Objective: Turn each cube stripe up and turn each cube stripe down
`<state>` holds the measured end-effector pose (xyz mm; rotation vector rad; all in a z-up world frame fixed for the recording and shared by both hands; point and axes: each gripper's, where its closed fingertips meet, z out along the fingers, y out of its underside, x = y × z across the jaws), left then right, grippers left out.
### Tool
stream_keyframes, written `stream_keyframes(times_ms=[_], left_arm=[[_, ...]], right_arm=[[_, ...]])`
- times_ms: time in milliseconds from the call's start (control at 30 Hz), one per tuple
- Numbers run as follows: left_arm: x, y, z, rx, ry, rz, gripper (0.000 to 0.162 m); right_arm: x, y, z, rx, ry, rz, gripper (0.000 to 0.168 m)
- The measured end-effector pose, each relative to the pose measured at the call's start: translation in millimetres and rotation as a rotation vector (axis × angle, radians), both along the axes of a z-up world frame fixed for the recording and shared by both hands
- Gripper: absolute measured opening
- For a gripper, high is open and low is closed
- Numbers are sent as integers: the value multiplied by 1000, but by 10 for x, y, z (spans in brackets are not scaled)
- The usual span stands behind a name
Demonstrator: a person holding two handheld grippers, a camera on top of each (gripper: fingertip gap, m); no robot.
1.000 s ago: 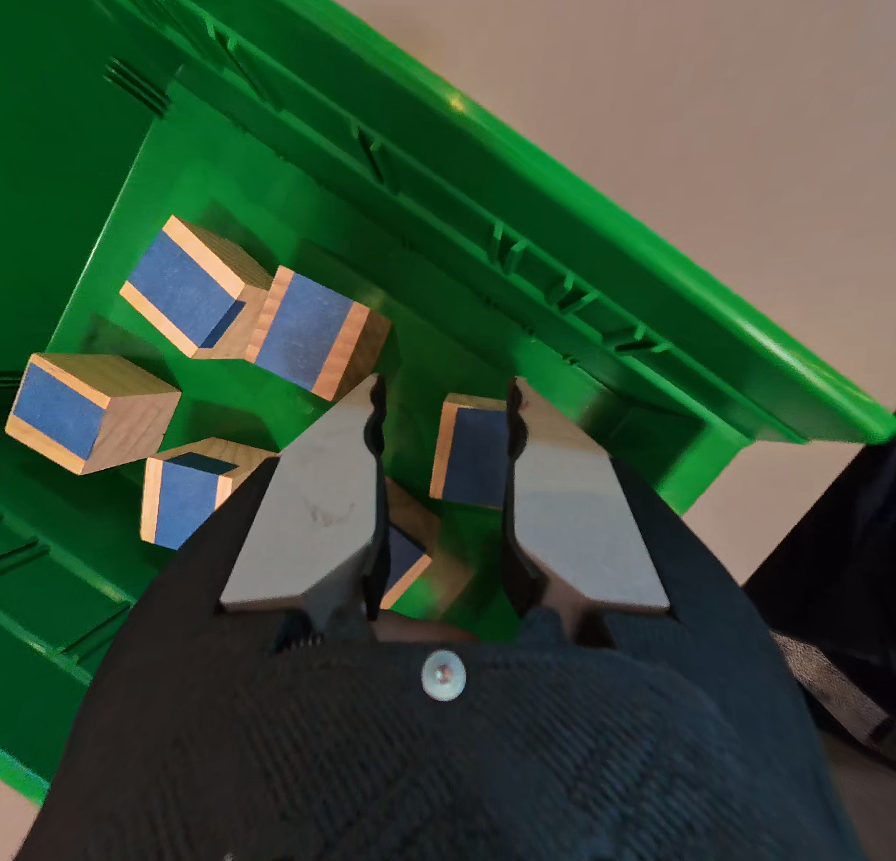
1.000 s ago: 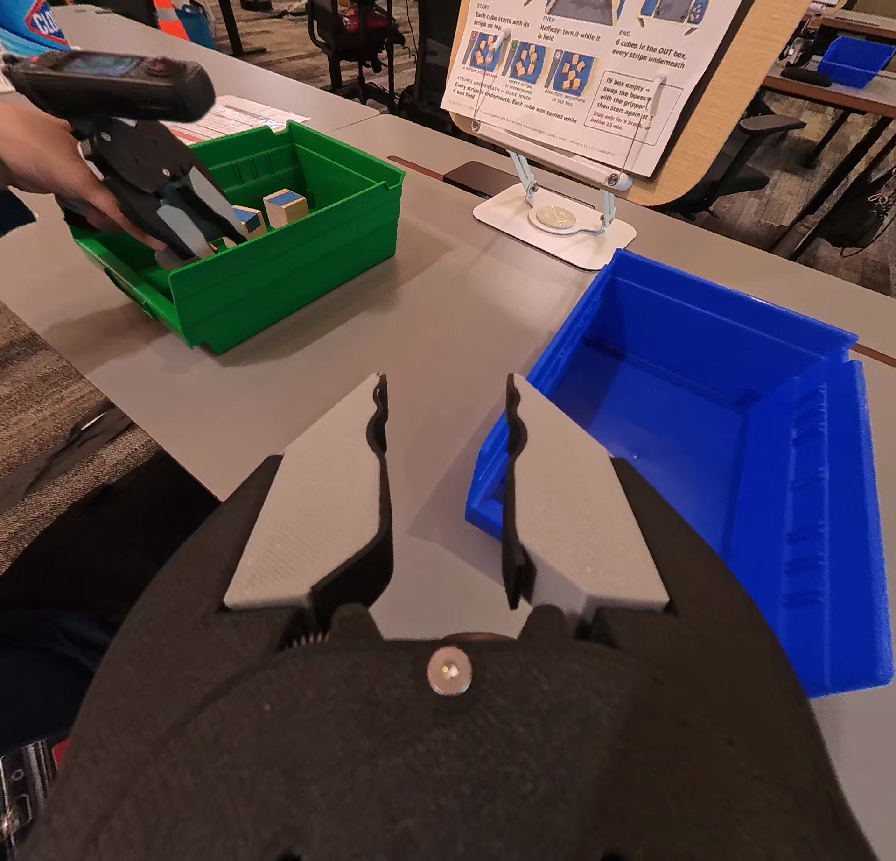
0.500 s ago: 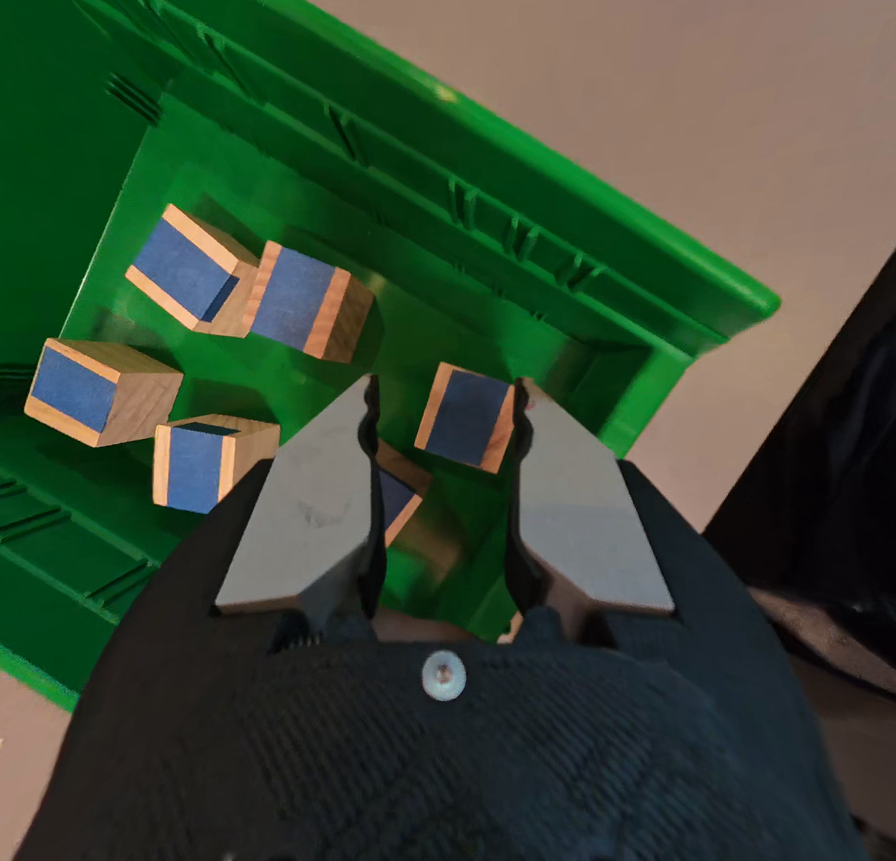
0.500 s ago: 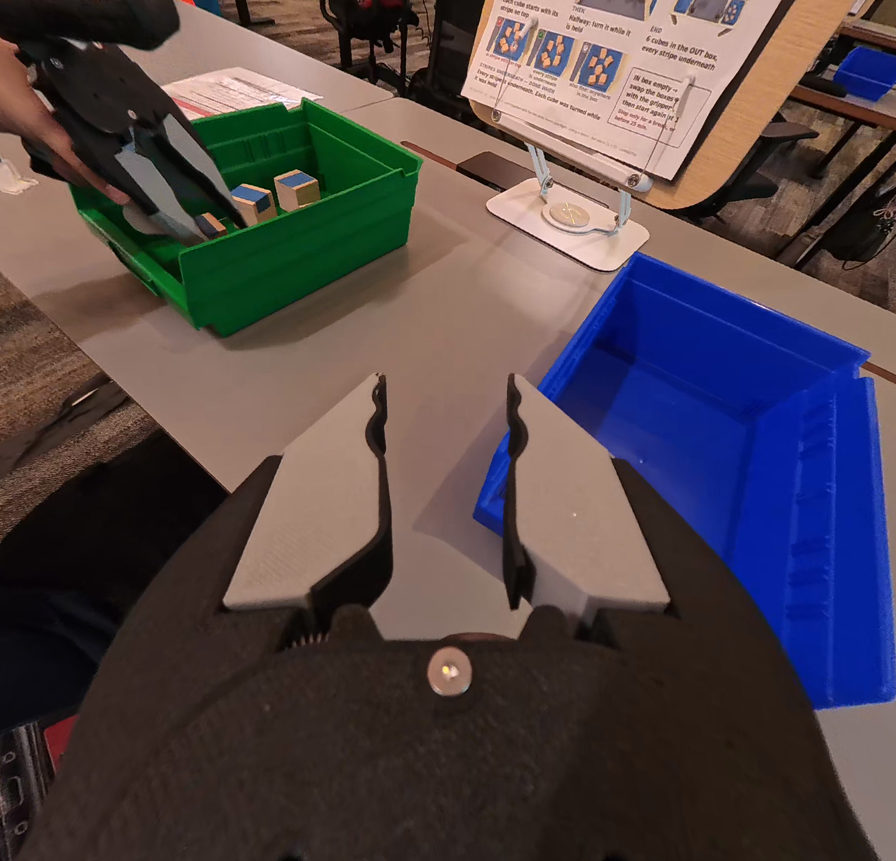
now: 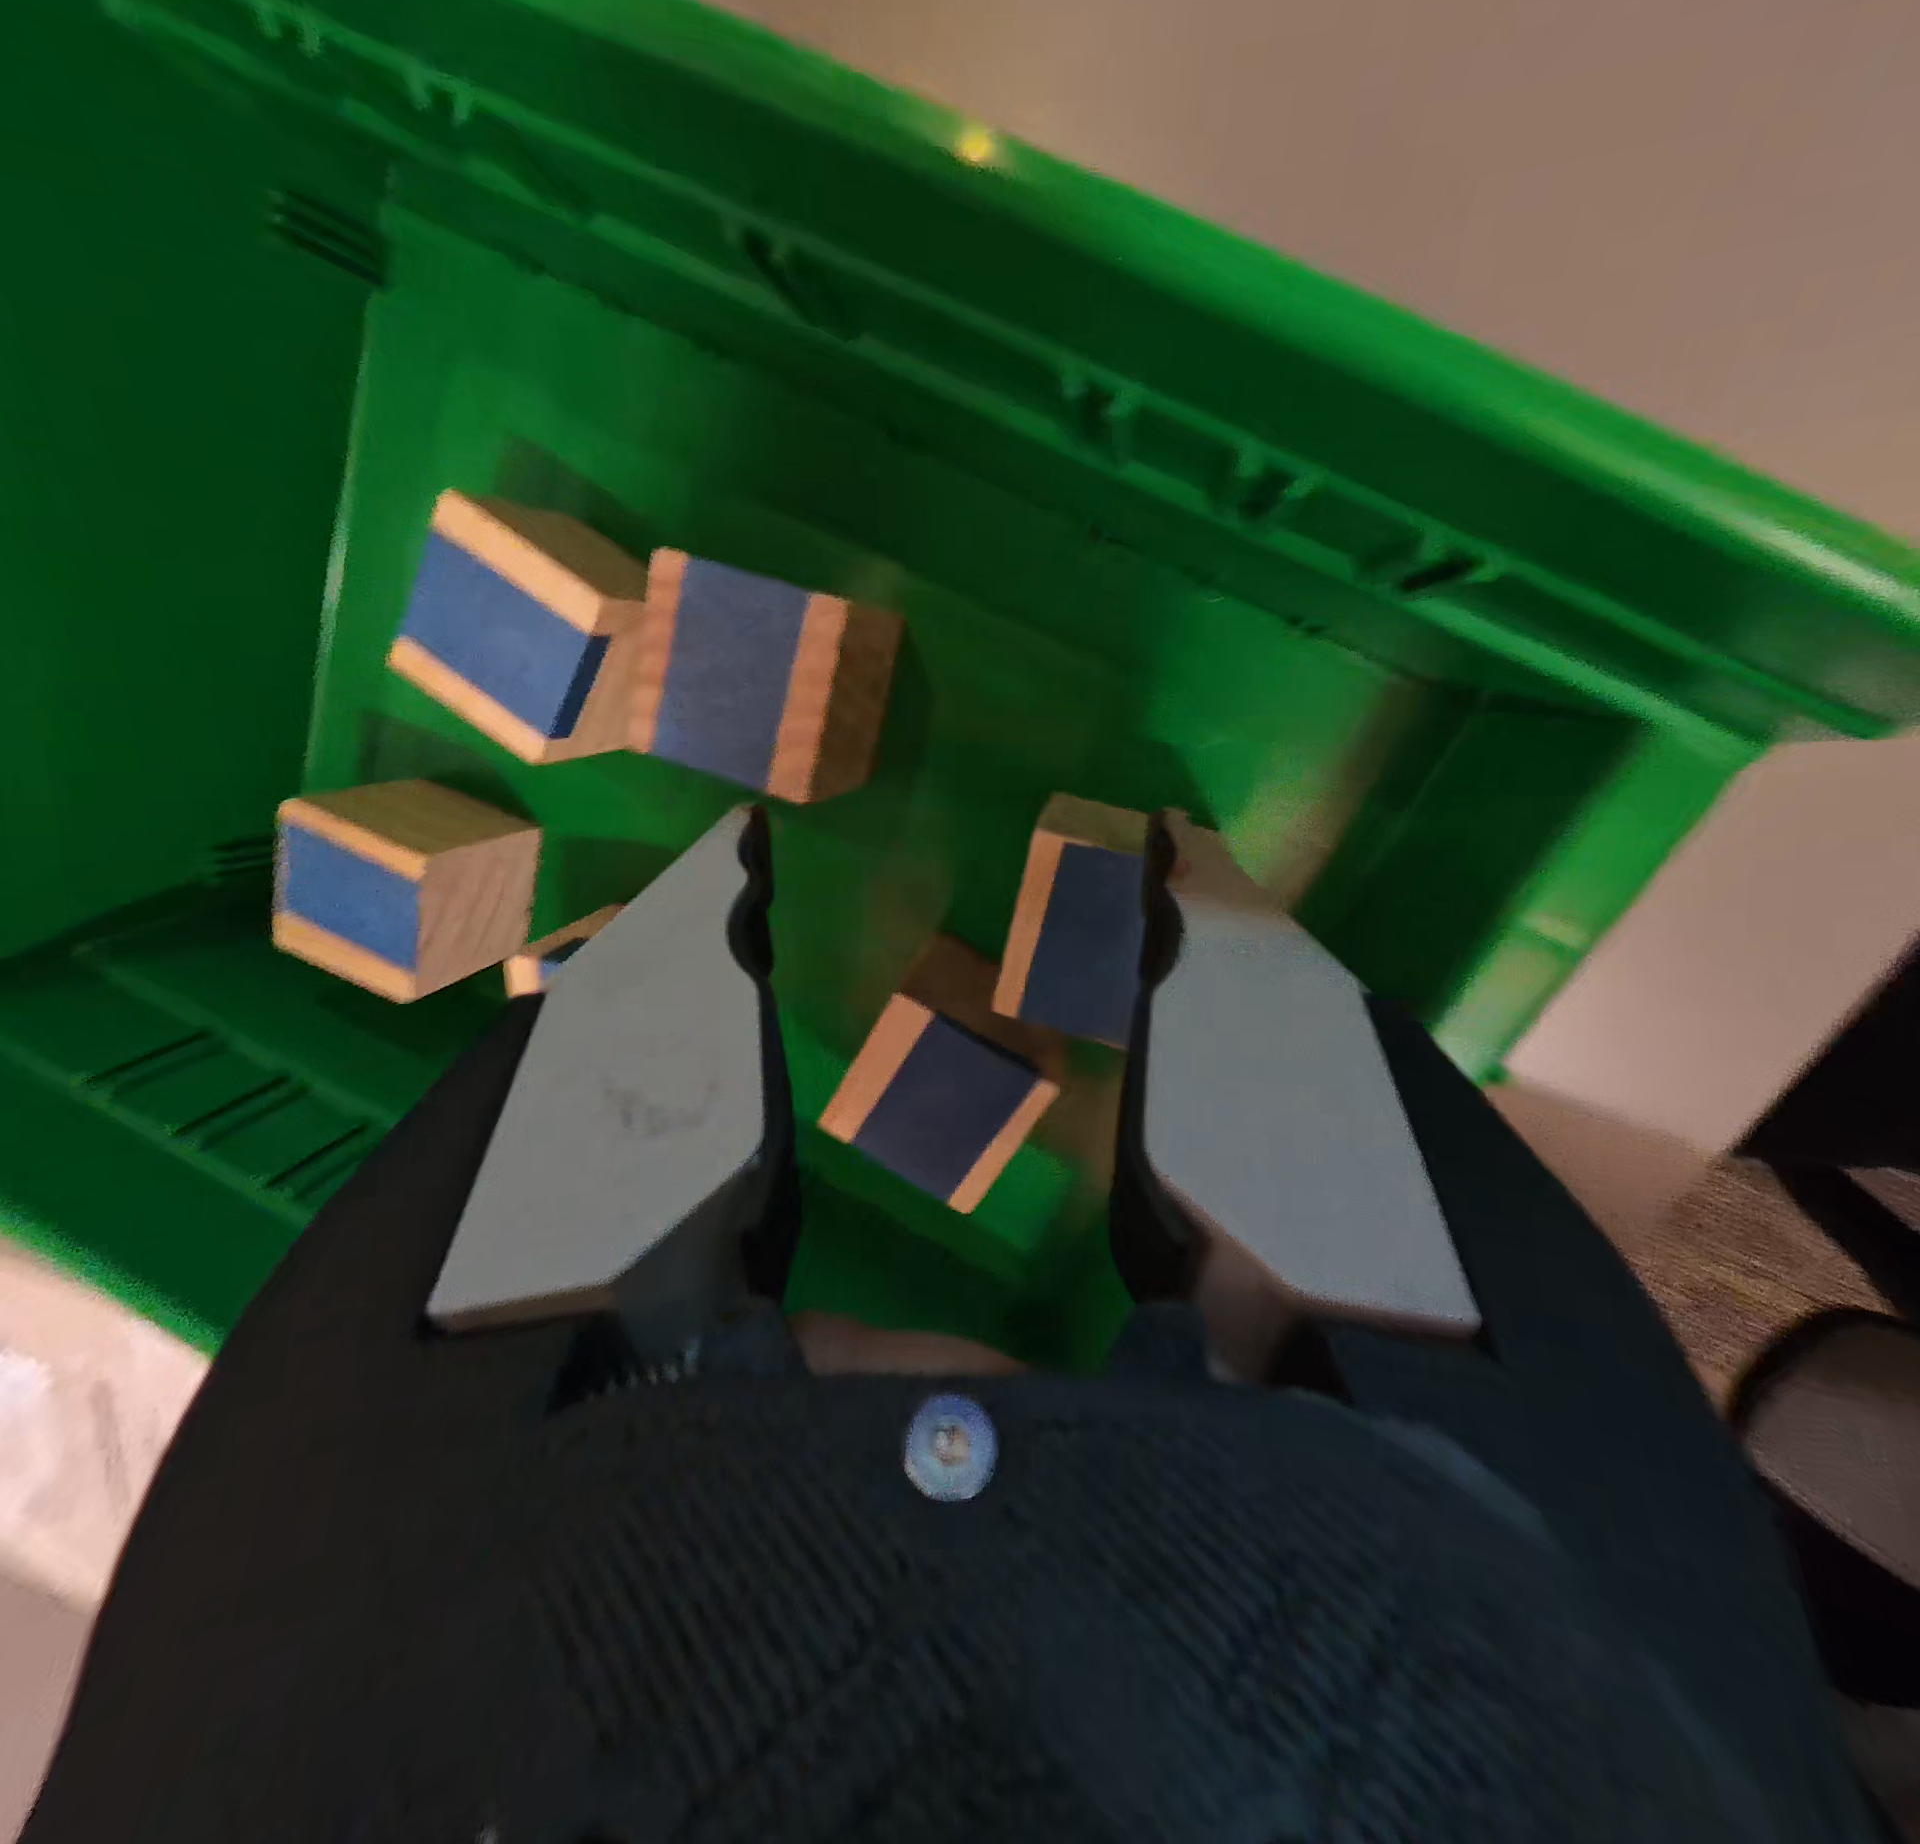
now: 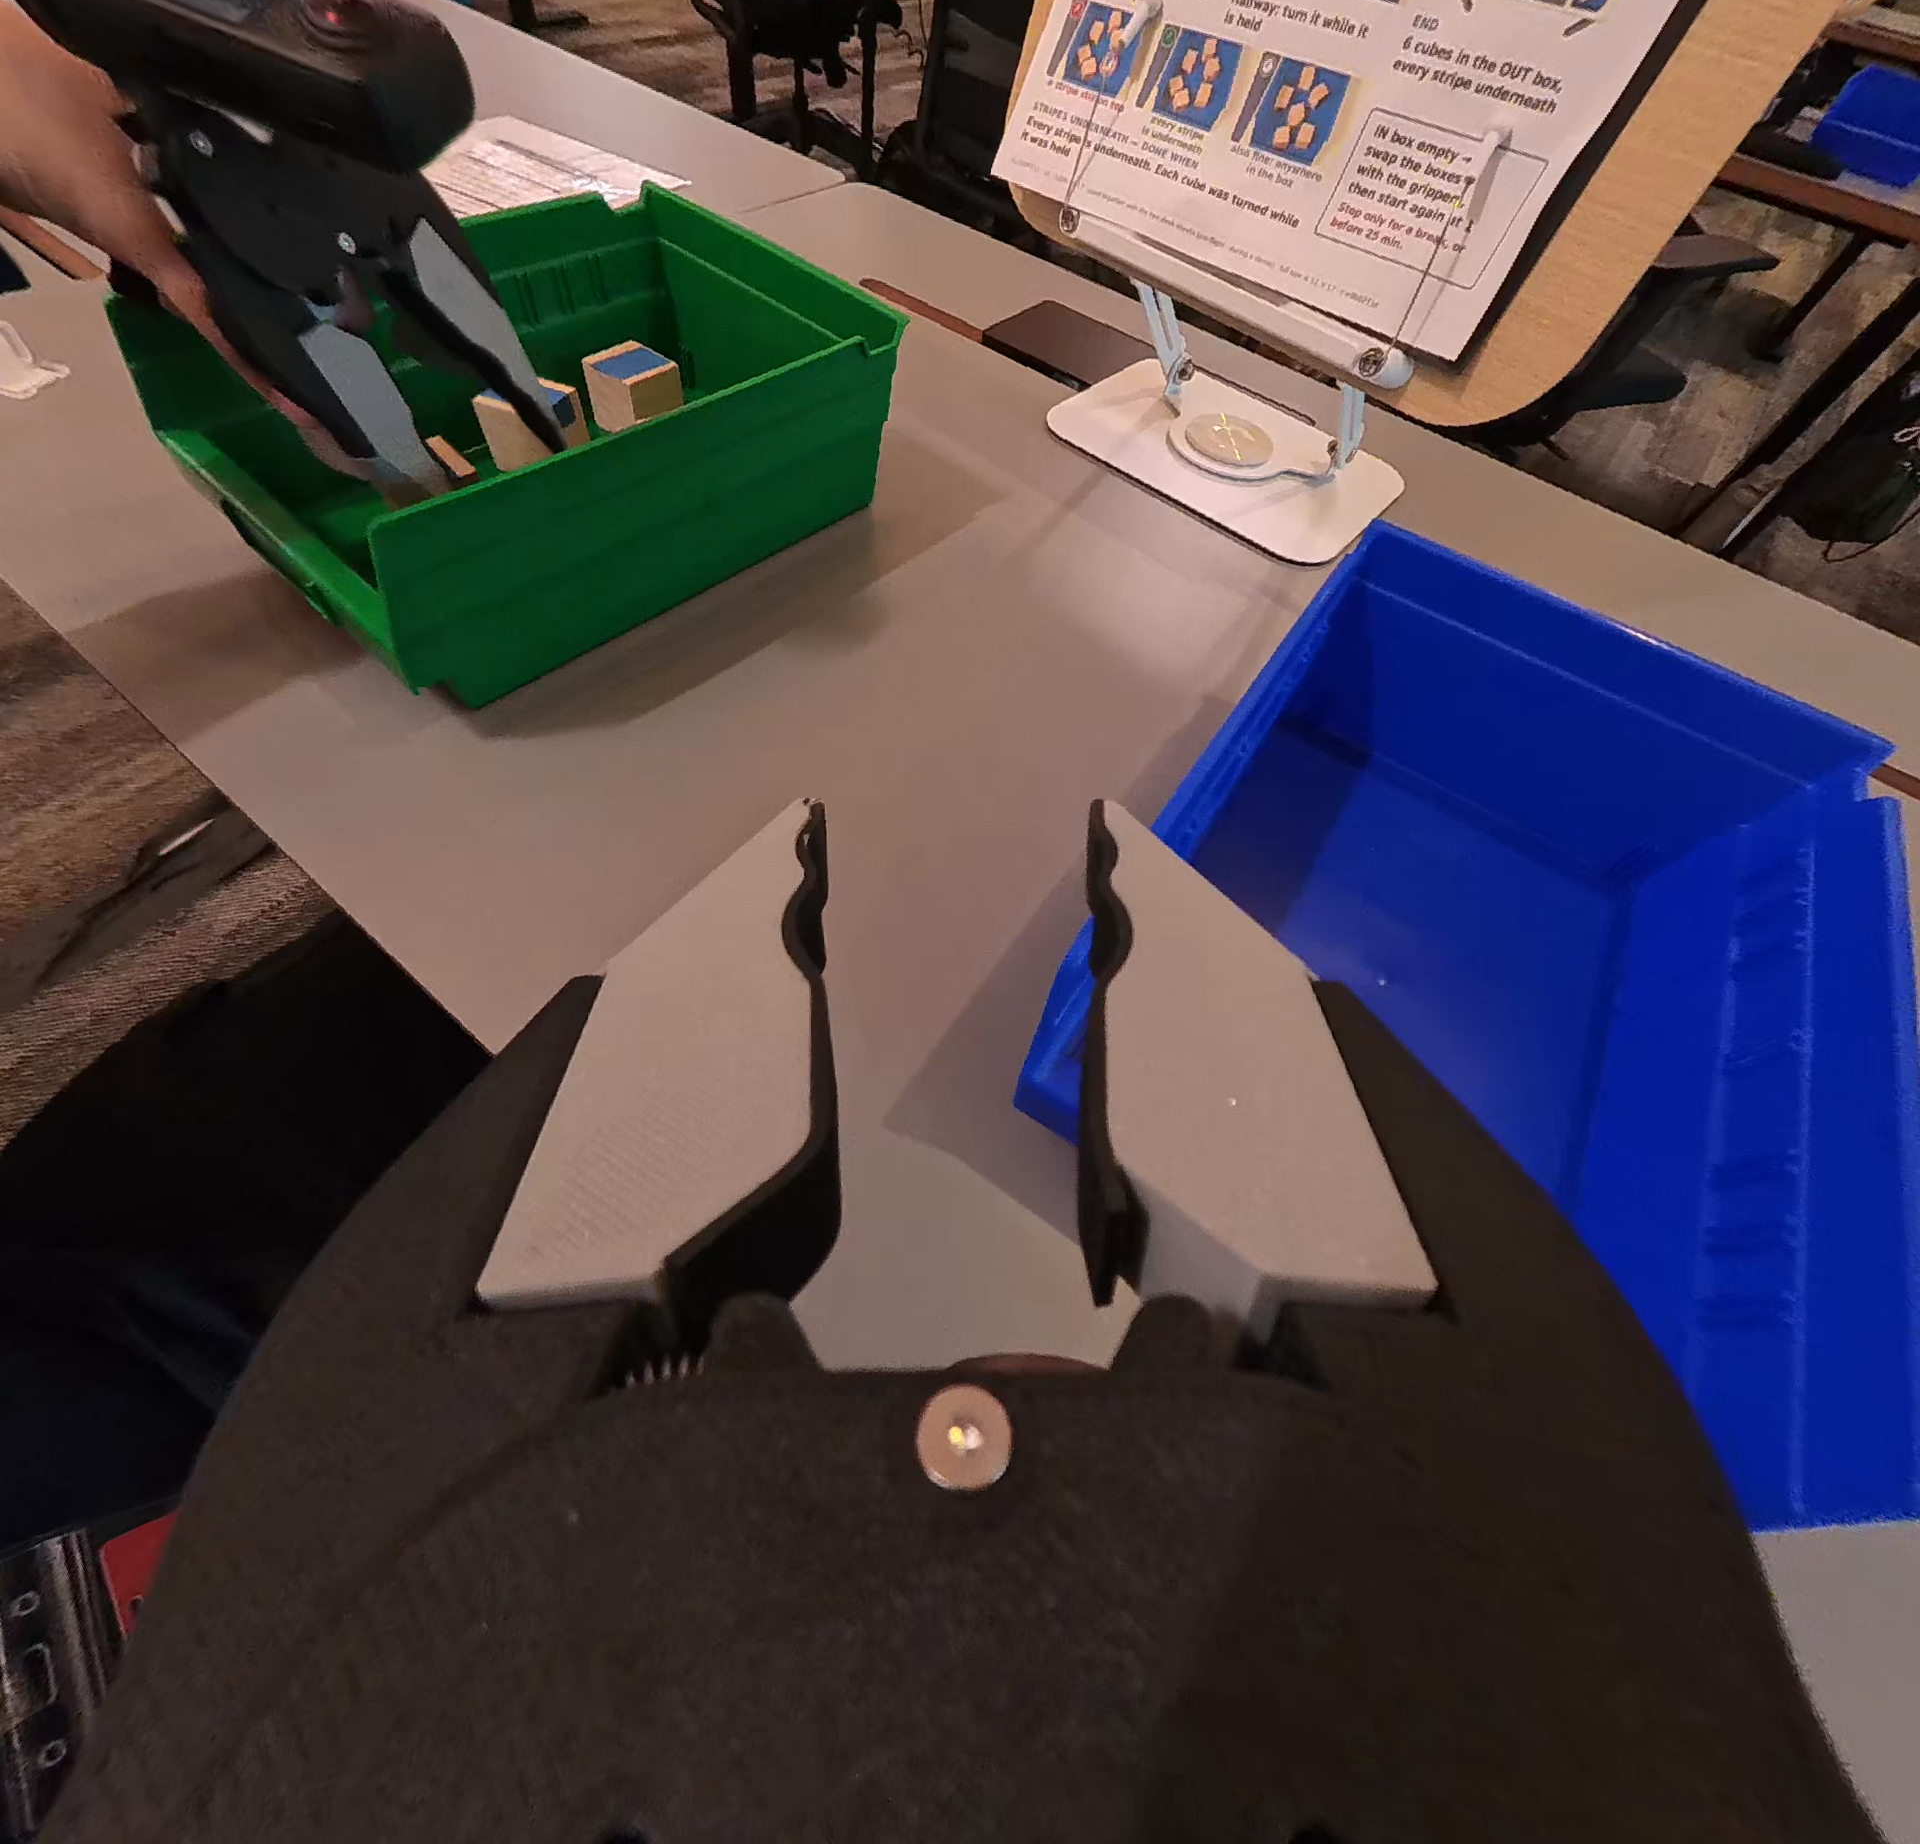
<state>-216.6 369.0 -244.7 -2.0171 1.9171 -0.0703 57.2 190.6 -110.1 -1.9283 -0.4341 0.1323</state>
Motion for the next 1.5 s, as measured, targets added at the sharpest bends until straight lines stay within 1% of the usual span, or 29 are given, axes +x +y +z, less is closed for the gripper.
stream_keyframes(times_ms=[33,100,233,300,367,400,433,567,633,733,800,900,967,1000,1067,1133,1200,1233,1300,1367,1433,1467,1500], left_arm=[[-30,86,-3,51,27,19,66],[-50,189,9,126,54,29,61],[5,143,91,107,4,41,59],[-6,53,133,55,-15,48,60],[-42,-88,131,-9,-19,22,60],[-83,-124,108,-16,-2,6,60],[-108,-141,89,-17,3,-6,57],[-91,-151,70,-50,-34,1,54],[-96,-157,67,-65,-34,-7,56],[-103,-278,73,-143,-35,-43,61],[-148,-264,60,-139,-9,-42,61],[-205,-177,-42,-97,51,-31,63],[-211,-179,-160,-107,88,-29,64],[-208,-187,-222,-112,105,-36,63],[-169,-245,-311,-143,111,-61,44],[-102,-249,-299,-134,77,-83,44],[-23,-260,-189,-103,5,-109,43],[16,-231,-81,-54,-47,-112,44],[142,-168,276,70,-234,-84,43],[306,-240,753,198,-505,-73,43],[461,-531,1184,320,-772,-122,43],[533,-726,1305,359,-863,-145,42],[600,-903,1359,397,-917,-151,41]], right_arm=[[4,9,-9,-3,3,1,48],[6,19,-31,-10,0,1,48],[8,17,-48,-14,-7,-1,48],[11,11,-40,-12,-3,0,48],[21,9,-32,-9,-1,-3,48],[23,10,-29,-8,2,-3,48],[20,11,-27,-8,4,-1,48],[-23,10,-41,-13,-3,7,48],[-46,5,-59,-18,-15,11,48],[-65,0,-73,-20,-28,17,48],[-64,5,-80,-23,-29,19,48],[-61,26,-99,-29,-25,20,48],[-70,31,-115,-35,-30,22,48],[-75,30,-118,-35,-35,23,48],[-83,21,-112,-32,-41,25,48],[-83,14,-103,-28,-42,26,48],[-71,15,-105,-27,-40,27,48],[-65,18,-111,-29,-36,28,48],[-61,33,-126,-35,-21,33,48],[-99,44,-137,-42,11,54,48],[-187,49,-140,-49,59,92,48],[-251,48,-144,-55,87,118,48],[-326,41,-152,-65,115,148,48]])
